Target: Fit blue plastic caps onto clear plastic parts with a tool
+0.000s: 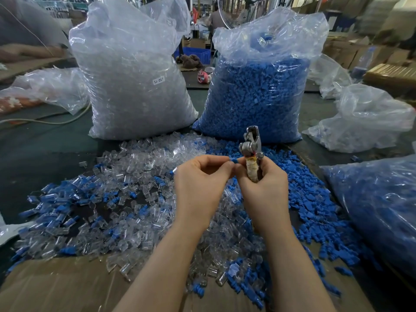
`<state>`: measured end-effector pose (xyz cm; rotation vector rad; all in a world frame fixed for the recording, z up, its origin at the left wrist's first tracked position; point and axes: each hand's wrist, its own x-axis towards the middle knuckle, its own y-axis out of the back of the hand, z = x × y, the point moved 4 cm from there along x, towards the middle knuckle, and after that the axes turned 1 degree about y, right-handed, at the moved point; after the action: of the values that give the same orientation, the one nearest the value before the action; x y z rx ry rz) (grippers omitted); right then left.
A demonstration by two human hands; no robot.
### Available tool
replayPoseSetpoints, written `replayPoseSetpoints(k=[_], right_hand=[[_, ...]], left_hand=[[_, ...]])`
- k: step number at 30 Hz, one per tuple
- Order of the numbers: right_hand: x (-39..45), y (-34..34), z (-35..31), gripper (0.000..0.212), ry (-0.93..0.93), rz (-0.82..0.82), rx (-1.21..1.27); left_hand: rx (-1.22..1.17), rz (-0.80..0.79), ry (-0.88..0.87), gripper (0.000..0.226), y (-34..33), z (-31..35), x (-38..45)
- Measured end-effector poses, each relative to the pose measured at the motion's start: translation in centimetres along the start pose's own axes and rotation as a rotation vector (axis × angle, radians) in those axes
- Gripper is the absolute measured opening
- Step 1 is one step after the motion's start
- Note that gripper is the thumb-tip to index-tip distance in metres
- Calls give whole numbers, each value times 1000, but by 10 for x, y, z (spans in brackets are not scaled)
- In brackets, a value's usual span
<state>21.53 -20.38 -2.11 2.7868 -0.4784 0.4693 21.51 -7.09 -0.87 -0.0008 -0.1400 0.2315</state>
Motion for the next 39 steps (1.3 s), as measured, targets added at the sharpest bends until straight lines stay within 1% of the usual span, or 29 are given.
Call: replayPoseSetpoints(k=[5, 8, 12, 15, 18, 26, 28, 32, 39], right_hand=[[0, 0, -2, 9, -53, -104, 24], [1, 5, -2, 13, -87, -182, 21], [4, 11, 5, 12, -107, -307, -67], [3, 10, 10, 5, -107, -396, -132], [0, 6, 10, 9, -70, -451, -175], [-1, 4, 7, 13, -42, -470, -182], [-1, 4, 7, 6, -26, -481, -193], [-1, 3, 10, 13, -21, -482, -232], [-2, 1, 8, 14, -10, -459, -269]], left_hand=[[58, 35, -25, 12, 4, -2, 3], [-4, 23, -2, 13, 8, -4, 6], [-103, -3, 17, 13, 11, -5, 10], [-121, -18, -12, 14, 12, -4, 11], [-125, -33, -36, 14, 13, -5, 12], [-141, -70, -63, 14, 13, -3, 12], [-148, -79, -70, 14, 14, -2, 12], [-145, -96, -79, 15, 16, -3, 12], [-117, -94, -80, 16, 15, -7, 14]])
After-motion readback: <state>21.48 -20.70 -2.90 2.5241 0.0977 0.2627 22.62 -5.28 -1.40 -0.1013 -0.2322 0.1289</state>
